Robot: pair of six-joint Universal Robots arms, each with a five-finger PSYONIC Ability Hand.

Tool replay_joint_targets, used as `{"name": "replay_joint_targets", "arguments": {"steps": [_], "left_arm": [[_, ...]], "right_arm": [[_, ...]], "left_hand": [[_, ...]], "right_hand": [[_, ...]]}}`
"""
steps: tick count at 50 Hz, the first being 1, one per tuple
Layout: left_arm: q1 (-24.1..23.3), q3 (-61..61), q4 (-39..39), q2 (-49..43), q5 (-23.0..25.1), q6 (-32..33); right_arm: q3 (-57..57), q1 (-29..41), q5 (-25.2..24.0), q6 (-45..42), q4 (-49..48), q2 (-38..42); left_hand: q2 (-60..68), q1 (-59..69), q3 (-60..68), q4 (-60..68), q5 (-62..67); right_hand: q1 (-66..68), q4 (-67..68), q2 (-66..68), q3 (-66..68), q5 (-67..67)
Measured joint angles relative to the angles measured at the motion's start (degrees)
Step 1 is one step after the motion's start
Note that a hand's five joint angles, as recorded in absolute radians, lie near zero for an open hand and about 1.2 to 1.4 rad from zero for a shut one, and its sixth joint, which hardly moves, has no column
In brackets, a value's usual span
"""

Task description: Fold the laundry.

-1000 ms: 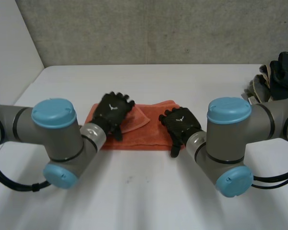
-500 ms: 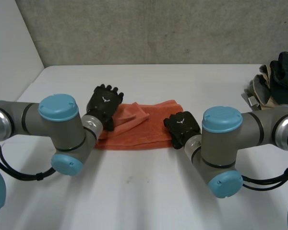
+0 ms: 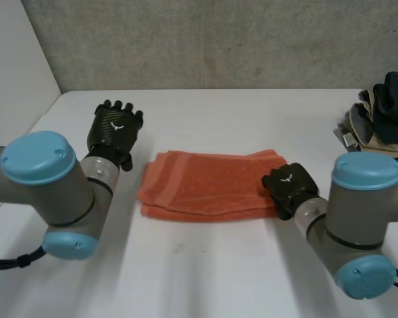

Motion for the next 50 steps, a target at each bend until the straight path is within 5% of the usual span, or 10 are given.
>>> {"name": "replay_joint_targets", "arguments": {"steps": [16, 26, 34, 35, 37, 38, 39, 44, 50], "left_arm": [[-3.08, -6.71, -0.01, 8.72, 0.64, -3.16], [-3.01, -5.42, 0.28, 9.8, 0.18, -3.31], [-3.28, -3.9, 0.46, 9.94, -0.09, -4.3], [-3.49, -3.34, 0.52, 9.94, -0.13, -4.91], [-3.79, -2.52, 0.59, 9.94, -0.19, -5.87], [-3.87, -2.28, 0.6, 9.94, -0.21, -6.16], [-4.17, -1.46, 0.65, 9.93, -0.25, -7.12], [-5.47, 1.93, 0.6, 9.48, -0.31, -10.28], [-9.65, 7.75, -1.56, 5.56, -0.29, -14.73]], "right_arm": [[9.06, -13.02, -3.51, -17.9, -3.04, -9.97], [4.72, 3.26, -16.32, -24.62, -11.3, -8.57], [3.62, 14.3, -19.49, -24.11, -17.59, -1.1], [3.44, 15.17, -19.17, -23.46, -18.07, -0.4], [3.15, 16.22, -17.96, -21.05, -18.67, 0.41], [3.12, 16.28, -17.61, -20.21, -18.72, 0.42], [3.12, 16.09, -16.34, -17.11, -18.82, 0.09], [3.81, 13.01, -12.51, -3.69, -18.38, -4.02], [4.71, 2.17, -7.88, 22.75, -10.55, -14.7]], "left_hand": [[-0.01, 0.0, 0.0, -0.01, -0.17], [-0.11, 0.0, -0.06, -0.06, -0.17], [-0.11, 0.0, -0.12, -0.07, -0.17], [-0.11, 0.0, -0.12, -0.07, -0.17], [-0.12, 0.0, -0.13, -0.13, -0.68], [-0.12, 0.0, -0.13, -0.13, -0.73], [-0.12, 0.0, -0.13, -0.13, -0.81], [-0.12, 0.0, -0.13, -0.12, -0.81], [-0.12, 0.0, -0.13, -0.13, -0.82]], "right_hand": [[1.1, 0.0, 0.0, 0.0, 0.0], [1.57, 0.02, 0.0, 0.01, 0.0], [-1.09, -4.77, -4.79, -4.66, -3.42], [-1.09, -4.77, -4.79, -4.66, -3.42], [-30.44, -34.89, -34.78, -34.8, -32.59], [-30.44, -34.89, -34.78, -34.8, -32.59], [-39.57, -49.76, -49.55, -49.69, -46.93], [-41.47, -54.63, -53.86, -55.8, -51.85], [-41.47, -54.63, -53.87, -55.83, -52.0]]}}
